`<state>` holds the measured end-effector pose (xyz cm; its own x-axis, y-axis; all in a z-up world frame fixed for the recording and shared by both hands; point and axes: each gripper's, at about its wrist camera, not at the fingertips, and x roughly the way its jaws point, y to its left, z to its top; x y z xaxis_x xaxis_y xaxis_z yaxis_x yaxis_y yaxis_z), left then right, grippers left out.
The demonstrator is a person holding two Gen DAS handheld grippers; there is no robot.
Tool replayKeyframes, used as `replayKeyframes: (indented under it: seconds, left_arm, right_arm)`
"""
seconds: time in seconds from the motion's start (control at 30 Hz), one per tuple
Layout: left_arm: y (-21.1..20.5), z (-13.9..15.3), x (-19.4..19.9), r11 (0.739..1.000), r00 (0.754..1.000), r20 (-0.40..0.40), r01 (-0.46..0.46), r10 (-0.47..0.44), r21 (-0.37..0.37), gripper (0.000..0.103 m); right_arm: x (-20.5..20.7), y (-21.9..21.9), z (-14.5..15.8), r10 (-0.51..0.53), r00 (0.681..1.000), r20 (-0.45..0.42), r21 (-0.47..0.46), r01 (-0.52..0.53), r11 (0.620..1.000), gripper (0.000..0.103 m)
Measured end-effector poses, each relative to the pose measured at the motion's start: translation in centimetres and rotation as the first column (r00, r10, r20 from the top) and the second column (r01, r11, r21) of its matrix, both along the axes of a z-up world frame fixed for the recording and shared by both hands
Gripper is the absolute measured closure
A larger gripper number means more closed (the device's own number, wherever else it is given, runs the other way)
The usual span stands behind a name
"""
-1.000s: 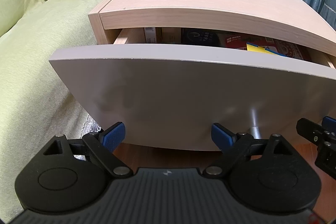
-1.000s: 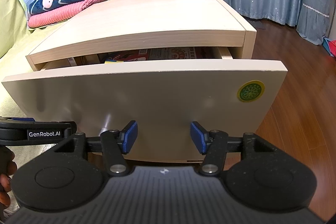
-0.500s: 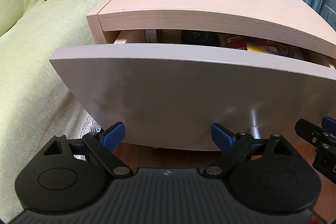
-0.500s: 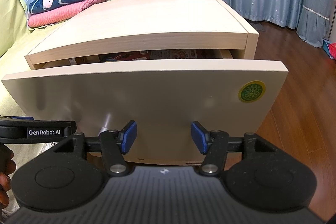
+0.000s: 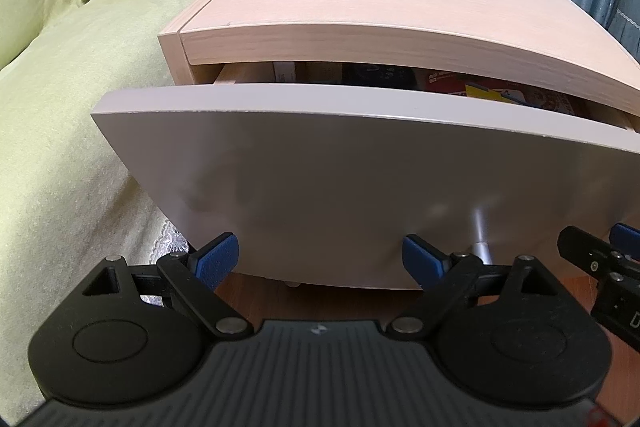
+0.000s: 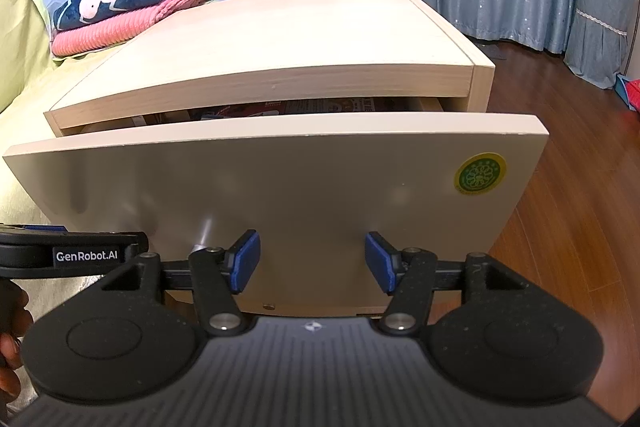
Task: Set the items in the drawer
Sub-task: 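Push the drawer front inward with the right tool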
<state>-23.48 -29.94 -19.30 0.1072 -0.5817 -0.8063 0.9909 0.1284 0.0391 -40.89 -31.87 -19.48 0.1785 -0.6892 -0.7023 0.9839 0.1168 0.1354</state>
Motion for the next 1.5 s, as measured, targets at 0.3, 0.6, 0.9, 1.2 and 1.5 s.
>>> replayKeyframes:
  seconds: [0.3, 0.6, 0.9, 1.2, 1.5]
  left_arm:
    - [-0.2, -0.1, 0.0, 1.0, 1.0, -0.004, -0.001, 0.001, 0.0, 0.013]
    - [0.0, -0.1, 0.0, 1.0, 1.0, -0.004, 0.002, -0.002, -0.001, 0.013]
    - [0.1, -0.1, 0.2, 1.0, 1.0, -0.01, 0.0, 0.0, -0.004, 0.013]
    - [0.0, -0.1, 0.5, 1.0, 1.0, -0.014, -0.002, 0.001, -0.011, 0.013]
    - [-0.3, -0.1, 0.6, 1.0, 1.0, -0.022, -0.004, 0.004, -0.018, 0.013]
  right_arm:
    - [0.0, -0.2, -0.1, -0.005, 1.0, 0.003, -0.002, 0.005, 1.0, 0.048]
    - [0.2, -0.3, -0.1, -0.007, 1.0, 0.007, -0.006, 0.007, 1.0, 0.048]
    - [0.2, -0.5, -0.2, -0.01, 1.0, 0.014, -0.008, 0.01, 1.0, 0.047]
    - [0.5, -1.0, -0.2, -0.017, 1.0, 0.015, -0.01, 0.017, 1.0, 0.047]
    - [0.7, -1.6, -0.3, -0.025, 1.0, 0.015, -0.013, 0.025, 1.0, 0.047]
